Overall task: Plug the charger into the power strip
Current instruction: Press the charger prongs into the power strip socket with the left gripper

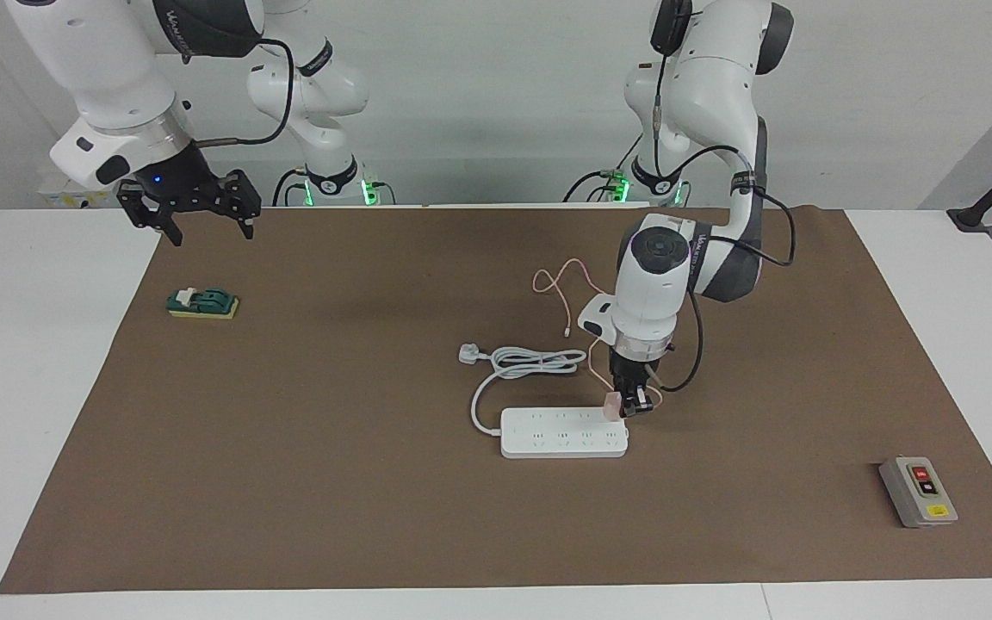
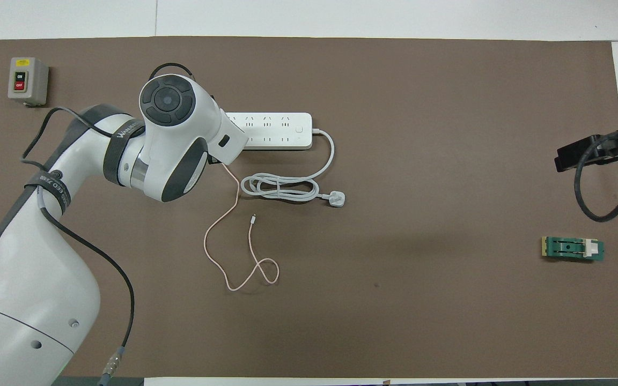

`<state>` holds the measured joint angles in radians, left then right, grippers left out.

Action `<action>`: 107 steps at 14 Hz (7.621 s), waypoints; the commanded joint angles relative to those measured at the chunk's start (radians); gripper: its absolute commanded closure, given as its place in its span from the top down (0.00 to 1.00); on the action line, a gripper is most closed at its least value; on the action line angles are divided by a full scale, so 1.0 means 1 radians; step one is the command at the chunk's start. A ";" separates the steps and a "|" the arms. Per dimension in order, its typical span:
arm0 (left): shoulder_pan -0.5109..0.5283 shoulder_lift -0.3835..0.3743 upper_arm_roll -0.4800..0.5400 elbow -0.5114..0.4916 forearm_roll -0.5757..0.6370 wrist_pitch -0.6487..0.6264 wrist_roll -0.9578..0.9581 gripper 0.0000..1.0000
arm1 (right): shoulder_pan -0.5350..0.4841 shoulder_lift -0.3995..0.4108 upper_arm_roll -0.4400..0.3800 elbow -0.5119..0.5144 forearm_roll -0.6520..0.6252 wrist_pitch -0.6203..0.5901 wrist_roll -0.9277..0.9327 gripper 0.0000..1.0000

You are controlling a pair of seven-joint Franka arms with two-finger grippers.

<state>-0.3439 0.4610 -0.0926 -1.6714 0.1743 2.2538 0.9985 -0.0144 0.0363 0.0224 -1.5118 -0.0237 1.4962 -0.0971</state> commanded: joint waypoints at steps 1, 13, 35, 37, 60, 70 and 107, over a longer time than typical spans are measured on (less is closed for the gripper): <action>-0.020 -0.031 0.011 -0.048 0.017 0.016 0.000 0.00 | 0.001 -0.024 0.004 -0.047 -0.019 0.035 0.026 1.00; -0.030 -0.013 0.010 -0.039 0.016 -0.009 0.002 0.00 | -0.009 -0.029 0.004 -0.067 -0.019 0.047 0.071 1.00; -0.070 0.238 0.011 0.298 0.026 -0.166 0.134 0.00 | -0.013 -0.036 0.005 -0.065 -0.016 0.035 0.068 1.00; -0.070 0.232 0.010 0.291 0.034 -0.154 0.132 0.00 | -0.013 -0.036 0.005 -0.065 -0.016 0.035 0.068 1.00; -0.015 0.223 0.008 0.248 -0.088 -0.030 0.311 0.00 | -0.013 -0.036 0.005 -0.065 -0.016 0.033 0.068 1.00; -0.006 0.217 0.007 0.223 -0.088 0.015 0.356 0.00 | -0.013 -0.036 0.005 -0.065 -0.016 0.033 0.068 1.00; 0.017 -0.077 0.013 0.183 -0.177 -0.360 0.280 1.00 | -0.013 -0.036 0.005 -0.065 -0.016 0.033 0.068 1.00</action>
<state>-0.3404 0.5146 -0.0808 -1.3988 0.0155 1.9711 1.3188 -0.0191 0.0246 0.0182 -1.5466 -0.0241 1.5198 -0.0451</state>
